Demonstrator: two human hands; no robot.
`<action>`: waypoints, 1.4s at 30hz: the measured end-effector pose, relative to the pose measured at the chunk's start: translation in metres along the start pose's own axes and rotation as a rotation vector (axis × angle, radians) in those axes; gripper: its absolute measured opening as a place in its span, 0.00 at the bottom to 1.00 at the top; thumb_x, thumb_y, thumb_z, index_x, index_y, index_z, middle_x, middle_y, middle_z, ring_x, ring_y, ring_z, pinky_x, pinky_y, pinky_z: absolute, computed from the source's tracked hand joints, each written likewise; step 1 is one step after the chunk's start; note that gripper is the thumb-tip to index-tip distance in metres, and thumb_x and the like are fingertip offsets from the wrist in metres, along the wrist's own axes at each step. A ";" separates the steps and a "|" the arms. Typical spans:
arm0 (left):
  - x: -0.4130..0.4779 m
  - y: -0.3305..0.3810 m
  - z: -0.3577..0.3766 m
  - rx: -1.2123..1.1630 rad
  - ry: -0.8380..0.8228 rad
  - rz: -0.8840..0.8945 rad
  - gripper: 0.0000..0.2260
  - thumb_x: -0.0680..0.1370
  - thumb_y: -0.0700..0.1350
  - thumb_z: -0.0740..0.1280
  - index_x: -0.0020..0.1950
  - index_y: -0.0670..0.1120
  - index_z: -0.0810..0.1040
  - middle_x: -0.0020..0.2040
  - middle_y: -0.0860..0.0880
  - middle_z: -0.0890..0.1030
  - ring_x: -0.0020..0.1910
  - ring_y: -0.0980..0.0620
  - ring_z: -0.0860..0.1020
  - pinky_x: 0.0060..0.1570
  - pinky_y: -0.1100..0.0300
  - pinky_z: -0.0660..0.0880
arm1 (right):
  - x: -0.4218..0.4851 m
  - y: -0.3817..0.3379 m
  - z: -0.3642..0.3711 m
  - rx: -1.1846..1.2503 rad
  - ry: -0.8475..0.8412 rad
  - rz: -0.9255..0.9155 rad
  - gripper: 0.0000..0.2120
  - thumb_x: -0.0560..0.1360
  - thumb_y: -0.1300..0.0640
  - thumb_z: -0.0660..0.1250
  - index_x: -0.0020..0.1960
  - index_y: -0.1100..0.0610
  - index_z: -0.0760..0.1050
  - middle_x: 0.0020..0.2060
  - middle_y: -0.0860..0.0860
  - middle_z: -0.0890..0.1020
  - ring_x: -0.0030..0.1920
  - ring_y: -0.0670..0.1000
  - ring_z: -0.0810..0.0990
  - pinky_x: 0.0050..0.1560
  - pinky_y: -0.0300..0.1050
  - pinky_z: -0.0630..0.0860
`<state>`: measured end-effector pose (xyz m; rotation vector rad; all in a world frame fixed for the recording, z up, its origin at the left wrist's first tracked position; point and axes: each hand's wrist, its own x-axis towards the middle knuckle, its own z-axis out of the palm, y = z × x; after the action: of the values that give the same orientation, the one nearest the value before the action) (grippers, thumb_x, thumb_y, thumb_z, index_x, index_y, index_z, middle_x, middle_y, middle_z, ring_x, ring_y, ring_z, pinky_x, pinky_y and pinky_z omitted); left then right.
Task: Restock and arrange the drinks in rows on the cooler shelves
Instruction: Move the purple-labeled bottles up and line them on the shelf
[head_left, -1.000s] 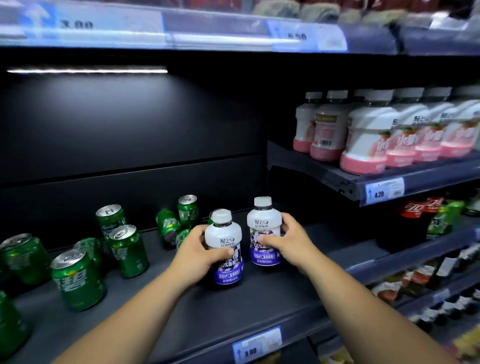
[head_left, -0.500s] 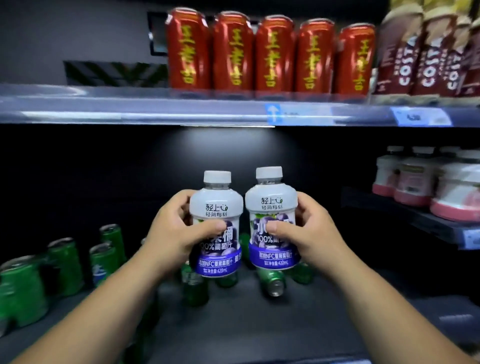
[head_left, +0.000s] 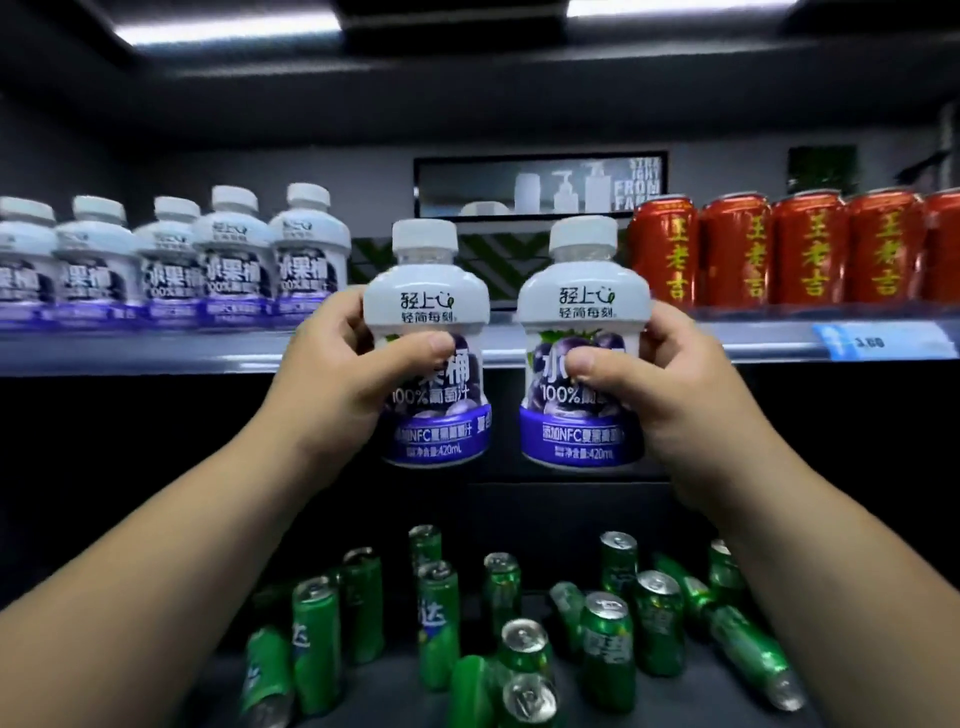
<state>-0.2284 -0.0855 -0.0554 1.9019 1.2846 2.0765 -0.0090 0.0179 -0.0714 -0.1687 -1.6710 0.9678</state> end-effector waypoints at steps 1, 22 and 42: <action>0.008 0.005 -0.007 0.020 -0.001 0.020 0.30 0.62 0.53 0.75 0.61 0.41 0.78 0.52 0.44 0.85 0.52 0.46 0.84 0.49 0.55 0.79 | 0.008 -0.007 0.009 -0.018 0.008 -0.020 0.24 0.64 0.56 0.75 0.60 0.57 0.77 0.50 0.54 0.87 0.50 0.55 0.86 0.50 0.51 0.83; 0.143 -0.044 -0.001 0.425 0.150 -0.069 0.30 0.72 0.62 0.70 0.68 0.52 0.65 0.59 0.51 0.79 0.58 0.47 0.78 0.62 0.50 0.73 | 0.168 0.025 0.050 -0.421 0.270 0.081 0.30 0.60 0.43 0.80 0.56 0.52 0.72 0.50 0.49 0.82 0.49 0.50 0.83 0.54 0.56 0.81; 0.115 -0.046 -0.003 0.915 0.192 0.096 0.43 0.74 0.57 0.70 0.80 0.51 0.46 0.75 0.45 0.59 0.68 0.40 0.69 0.62 0.50 0.68 | 0.134 0.011 0.062 -1.066 0.178 0.080 0.33 0.68 0.31 0.68 0.63 0.50 0.64 0.57 0.50 0.80 0.57 0.58 0.78 0.56 0.56 0.75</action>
<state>-0.2812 0.0051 0.0102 2.0614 2.5593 1.8931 -0.1133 0.0702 0.0195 -0.9953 -1.8605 0.0185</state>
